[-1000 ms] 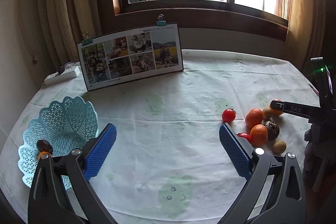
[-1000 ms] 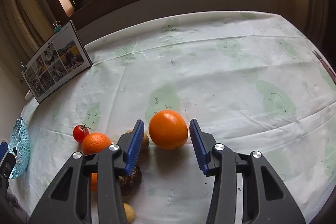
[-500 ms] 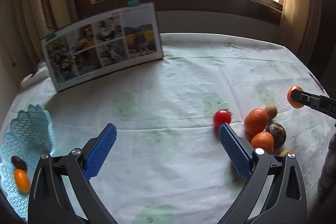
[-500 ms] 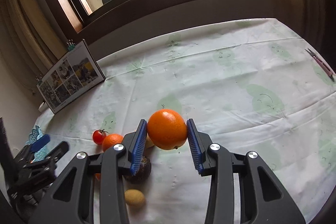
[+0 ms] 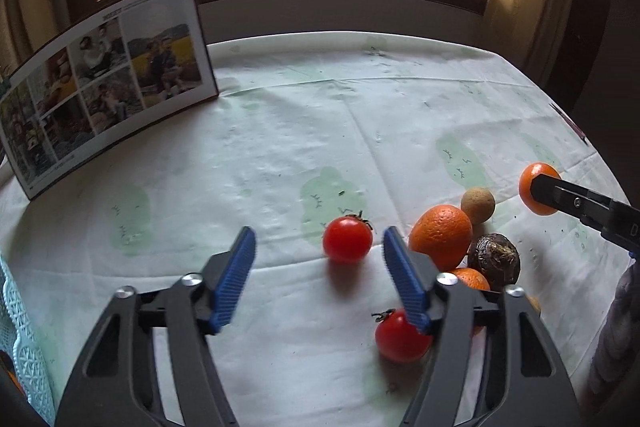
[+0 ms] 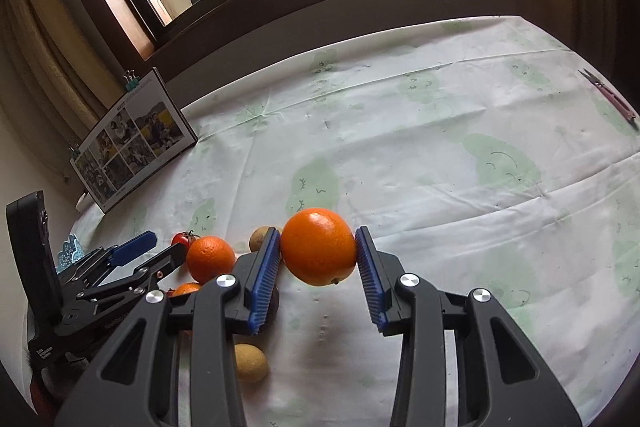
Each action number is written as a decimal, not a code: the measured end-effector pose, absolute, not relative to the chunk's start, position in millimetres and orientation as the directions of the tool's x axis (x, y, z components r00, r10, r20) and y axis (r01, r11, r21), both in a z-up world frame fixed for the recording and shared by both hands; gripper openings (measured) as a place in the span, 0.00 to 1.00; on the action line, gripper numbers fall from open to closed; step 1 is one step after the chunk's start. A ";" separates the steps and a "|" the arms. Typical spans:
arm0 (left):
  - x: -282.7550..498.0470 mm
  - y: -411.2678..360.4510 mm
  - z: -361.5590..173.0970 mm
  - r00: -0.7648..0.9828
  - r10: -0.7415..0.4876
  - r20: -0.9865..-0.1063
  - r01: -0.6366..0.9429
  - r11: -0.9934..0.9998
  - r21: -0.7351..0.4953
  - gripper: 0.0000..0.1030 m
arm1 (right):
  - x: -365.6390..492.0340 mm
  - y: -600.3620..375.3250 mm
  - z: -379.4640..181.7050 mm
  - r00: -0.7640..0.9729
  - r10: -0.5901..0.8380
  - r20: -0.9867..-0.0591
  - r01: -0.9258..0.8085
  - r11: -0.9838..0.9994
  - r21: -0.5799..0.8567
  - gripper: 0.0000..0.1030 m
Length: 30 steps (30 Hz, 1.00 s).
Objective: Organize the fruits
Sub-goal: 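Grasp the red cherry tomato with the left tool, then carry the tomato to the blue basket and open the left tool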
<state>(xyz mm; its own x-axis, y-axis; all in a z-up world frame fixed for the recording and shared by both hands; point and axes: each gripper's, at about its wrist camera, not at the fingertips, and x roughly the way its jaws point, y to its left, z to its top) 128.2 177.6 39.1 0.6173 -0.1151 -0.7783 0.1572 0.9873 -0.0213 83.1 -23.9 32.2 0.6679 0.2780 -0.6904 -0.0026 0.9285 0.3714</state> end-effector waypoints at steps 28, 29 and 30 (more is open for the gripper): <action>82.6 199.5 74.5 0.685 -0.082 -0.724 0.080 0.996 -0.037 0.27 | 77.9 -19.8 36.5 0.695 0.261 -0.670 -0.015 0.937 0.350 0.38; 77.5 205.0 77.6 0.691 -0.071 -0.719 0.060 0.997 -0.041 0.27 | 77.4 -18.8 36.7 0.696 0.262 -0.669 -0.019 0.938 0.347 0.38; 71.6 211.7 81.4 0.699 -0.063 -0.713 0.040 0.998 -0.049 0.27 | 77.0 -17.0 37.1 0.697 0.261 -0.668 -0.025 0.939 0.342 0.38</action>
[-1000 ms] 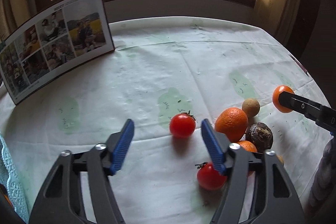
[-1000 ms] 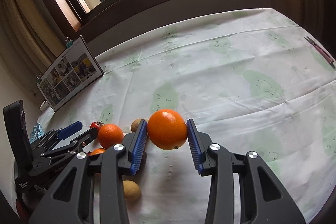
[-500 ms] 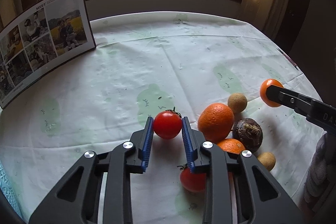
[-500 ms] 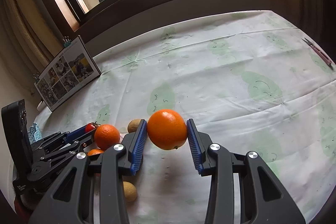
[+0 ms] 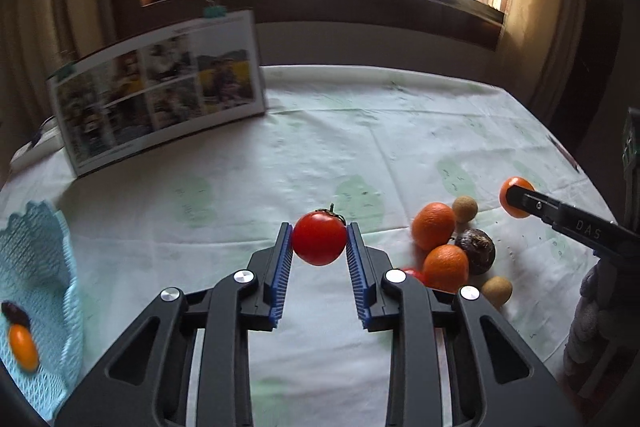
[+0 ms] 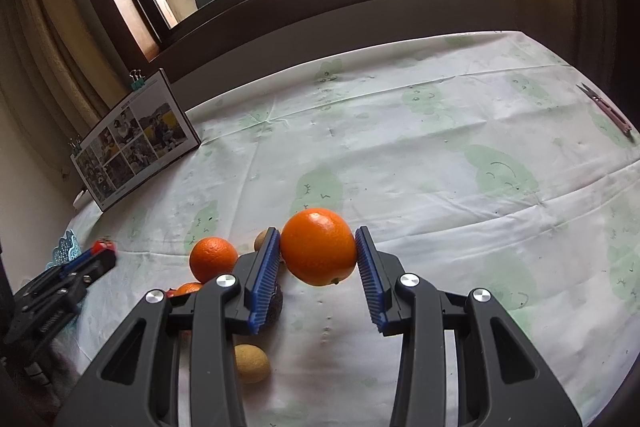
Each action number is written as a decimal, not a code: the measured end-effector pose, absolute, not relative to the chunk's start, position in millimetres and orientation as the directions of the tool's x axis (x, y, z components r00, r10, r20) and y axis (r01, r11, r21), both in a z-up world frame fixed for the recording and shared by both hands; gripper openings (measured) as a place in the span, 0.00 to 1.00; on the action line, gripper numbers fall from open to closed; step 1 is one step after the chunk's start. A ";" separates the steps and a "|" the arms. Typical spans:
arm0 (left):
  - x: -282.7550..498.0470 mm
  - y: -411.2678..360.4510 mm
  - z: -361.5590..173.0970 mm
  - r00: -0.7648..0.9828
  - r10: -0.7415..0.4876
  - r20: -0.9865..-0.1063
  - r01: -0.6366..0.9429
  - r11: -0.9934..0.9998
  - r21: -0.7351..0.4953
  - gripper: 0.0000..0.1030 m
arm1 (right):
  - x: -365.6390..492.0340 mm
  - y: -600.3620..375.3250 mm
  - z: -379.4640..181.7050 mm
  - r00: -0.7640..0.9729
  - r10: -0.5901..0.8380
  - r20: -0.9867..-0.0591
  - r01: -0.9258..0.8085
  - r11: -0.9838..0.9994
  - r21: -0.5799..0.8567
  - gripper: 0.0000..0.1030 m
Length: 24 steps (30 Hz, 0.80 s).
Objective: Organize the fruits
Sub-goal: 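Carry the tomato to the blue basket and open the left tool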
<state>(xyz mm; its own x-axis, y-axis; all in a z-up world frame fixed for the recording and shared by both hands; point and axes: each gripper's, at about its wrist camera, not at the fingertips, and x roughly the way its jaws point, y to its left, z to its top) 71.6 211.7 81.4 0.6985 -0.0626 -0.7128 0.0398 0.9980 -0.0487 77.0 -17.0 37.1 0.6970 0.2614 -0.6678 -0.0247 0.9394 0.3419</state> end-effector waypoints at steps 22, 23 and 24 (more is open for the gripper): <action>-35.6 370.8 115.9 0.712 0.314 -0.628 -0.408 0.913 -0.006 0.29 | 62.7 17.5 35.1 0.701 0.235 -0.674 -0.090 0.966 0.243 0.38; -37.6 375.9 114.9 0.707 0.319 -0.631 -0.420 0.908 -0.011 0.33 | 61.1 19.0 35.6 0.700 0.236 -0.674 -0.092 0.966 0.243 0.38; -38.5 377.5 114.2 0.705 0.321 -0.633 -0.424 0.905 -0.013 0.39 | 59.2 21.2 36.4 0.699 0.239 -0.674 -0.096 0.965 0.243 0.38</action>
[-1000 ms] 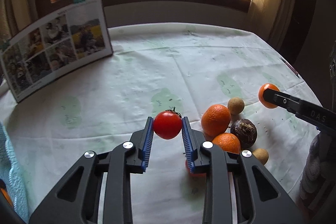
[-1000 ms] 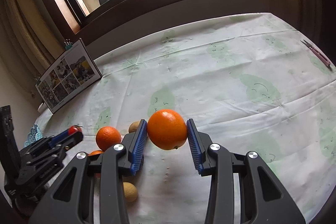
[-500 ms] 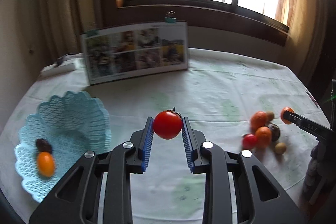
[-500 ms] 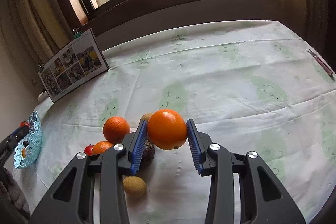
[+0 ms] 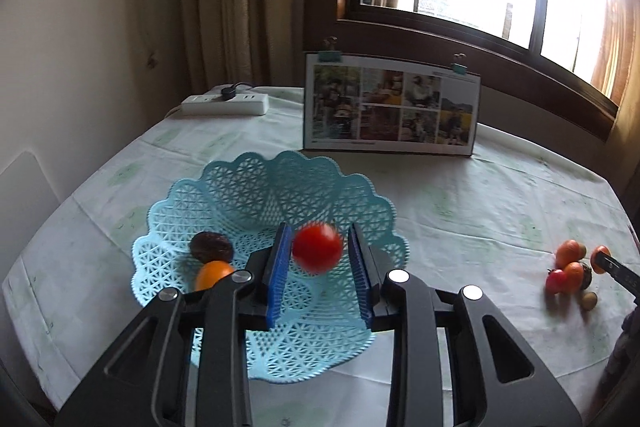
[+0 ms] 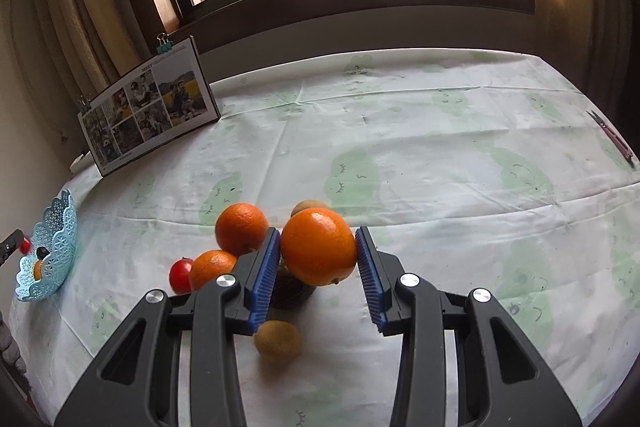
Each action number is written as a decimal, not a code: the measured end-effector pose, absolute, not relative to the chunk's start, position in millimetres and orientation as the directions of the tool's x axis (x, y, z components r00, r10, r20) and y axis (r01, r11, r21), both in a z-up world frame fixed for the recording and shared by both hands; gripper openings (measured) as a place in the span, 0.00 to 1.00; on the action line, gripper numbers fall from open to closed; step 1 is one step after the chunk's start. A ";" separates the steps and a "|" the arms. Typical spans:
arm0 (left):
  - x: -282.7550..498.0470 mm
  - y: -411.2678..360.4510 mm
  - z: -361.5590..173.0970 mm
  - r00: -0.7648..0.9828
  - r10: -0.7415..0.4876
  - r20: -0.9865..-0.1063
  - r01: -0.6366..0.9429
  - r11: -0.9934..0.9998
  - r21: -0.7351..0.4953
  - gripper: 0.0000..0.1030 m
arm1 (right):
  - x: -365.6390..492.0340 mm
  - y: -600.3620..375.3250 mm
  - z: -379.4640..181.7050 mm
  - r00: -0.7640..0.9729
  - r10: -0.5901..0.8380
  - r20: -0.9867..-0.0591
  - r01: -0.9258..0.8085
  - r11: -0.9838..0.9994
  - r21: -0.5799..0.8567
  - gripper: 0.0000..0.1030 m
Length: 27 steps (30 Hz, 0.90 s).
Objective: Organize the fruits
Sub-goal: 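Carry the tomato to the blue basket and open the left tool, then carry the mandarin to the blue basket and release it from the right tool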
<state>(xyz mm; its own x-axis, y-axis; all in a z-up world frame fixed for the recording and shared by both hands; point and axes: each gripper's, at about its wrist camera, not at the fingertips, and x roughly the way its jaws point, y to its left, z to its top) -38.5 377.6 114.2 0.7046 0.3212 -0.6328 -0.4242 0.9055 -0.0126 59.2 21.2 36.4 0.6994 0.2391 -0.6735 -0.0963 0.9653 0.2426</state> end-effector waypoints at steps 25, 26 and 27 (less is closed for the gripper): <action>-112.7 432.1 124.7 0.710 0.481 -0.515 -0.575 0.817 -0.030 0.97 | 23.1 237.4 96.9 0.528 0.617 -0.583 -0.523 0.777 0.350 0.38; -113.4 433.1 124.0 0.709 0.481 -0.516 -0.575 0.818 -0.028 0.97 | 21.9 247.0 97.7 0.517 0.627 -0.583 -0.537 0.768 0.349 0.39; -114.0 433.9 123.6 0.709 0.480 -0.516 -0.574 0.818 -0.027 0.97 | 20.9 257.4 98.6 0.508 0.635 -0.582 -0.552 0.759 0.345 0.39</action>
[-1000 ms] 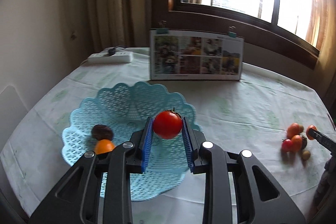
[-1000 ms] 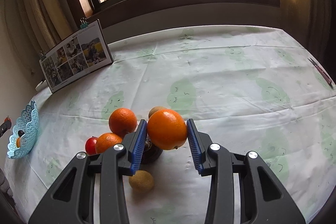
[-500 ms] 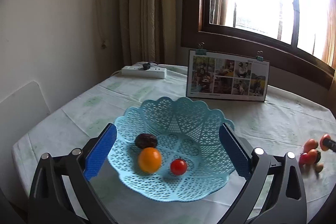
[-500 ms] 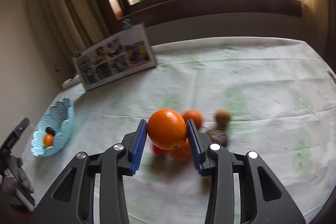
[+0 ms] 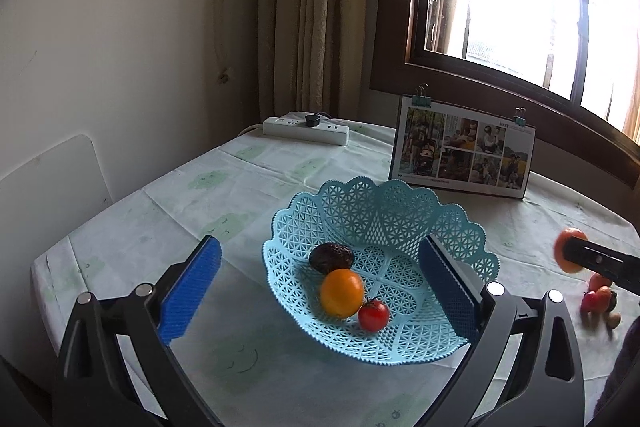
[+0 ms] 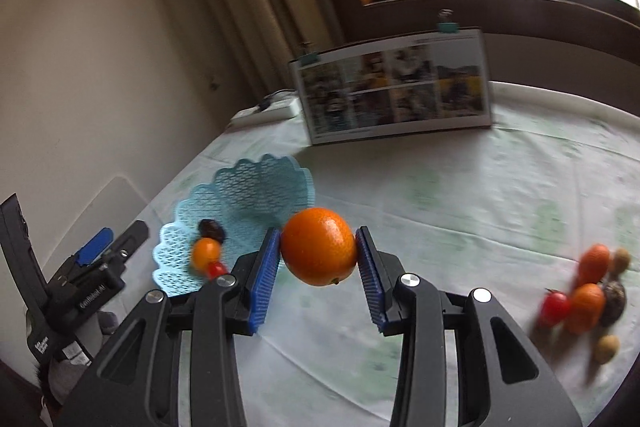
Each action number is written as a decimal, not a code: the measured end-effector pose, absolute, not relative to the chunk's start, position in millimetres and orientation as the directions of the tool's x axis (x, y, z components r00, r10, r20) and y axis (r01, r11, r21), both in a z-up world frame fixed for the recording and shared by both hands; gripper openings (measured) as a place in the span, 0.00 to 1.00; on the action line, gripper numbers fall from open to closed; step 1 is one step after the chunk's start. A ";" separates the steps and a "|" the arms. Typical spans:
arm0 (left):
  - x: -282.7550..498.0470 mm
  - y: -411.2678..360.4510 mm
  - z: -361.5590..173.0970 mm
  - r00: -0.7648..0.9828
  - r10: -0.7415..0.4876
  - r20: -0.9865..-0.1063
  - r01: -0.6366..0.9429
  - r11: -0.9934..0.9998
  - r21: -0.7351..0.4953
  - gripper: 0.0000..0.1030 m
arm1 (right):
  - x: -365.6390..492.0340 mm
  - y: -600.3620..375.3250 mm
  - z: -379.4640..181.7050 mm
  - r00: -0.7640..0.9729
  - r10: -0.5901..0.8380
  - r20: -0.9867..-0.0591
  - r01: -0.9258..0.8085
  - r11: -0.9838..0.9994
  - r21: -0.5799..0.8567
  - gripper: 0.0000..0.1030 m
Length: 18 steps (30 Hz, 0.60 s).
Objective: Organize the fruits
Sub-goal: 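Carry the mandarin to the blue basket and release it from the right tool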
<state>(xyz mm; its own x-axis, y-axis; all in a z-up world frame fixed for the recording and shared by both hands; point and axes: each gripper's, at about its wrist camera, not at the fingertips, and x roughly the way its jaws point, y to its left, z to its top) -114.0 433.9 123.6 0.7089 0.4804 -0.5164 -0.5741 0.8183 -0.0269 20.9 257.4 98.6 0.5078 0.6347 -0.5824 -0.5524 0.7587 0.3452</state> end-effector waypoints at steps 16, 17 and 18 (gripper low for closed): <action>-122.9 444.0 119.7 0.708 0.476 -0.522 -0.585 0.809 -0.055 0.97 | 34.1 262.7 80.6 0.537 0.569 -0.623 -0.522 0.804 0.284 0.39; -122.3 444.2 119.7 0.708 0.476 -0.521 -0.586 0.808 -0.058 0.97 | 38.1 254.0 74.7 0.539 0.549 -0.638 -0.496 0.820 0.286 0.39; -121.6 444.0 119.6 0.709 0.476 -0.520 -0.586 0.808 -0.060 0.97 | 42.4 243.2 67.4 0.540 0.530 -0.654 -0.467 0.835 0.291 0.39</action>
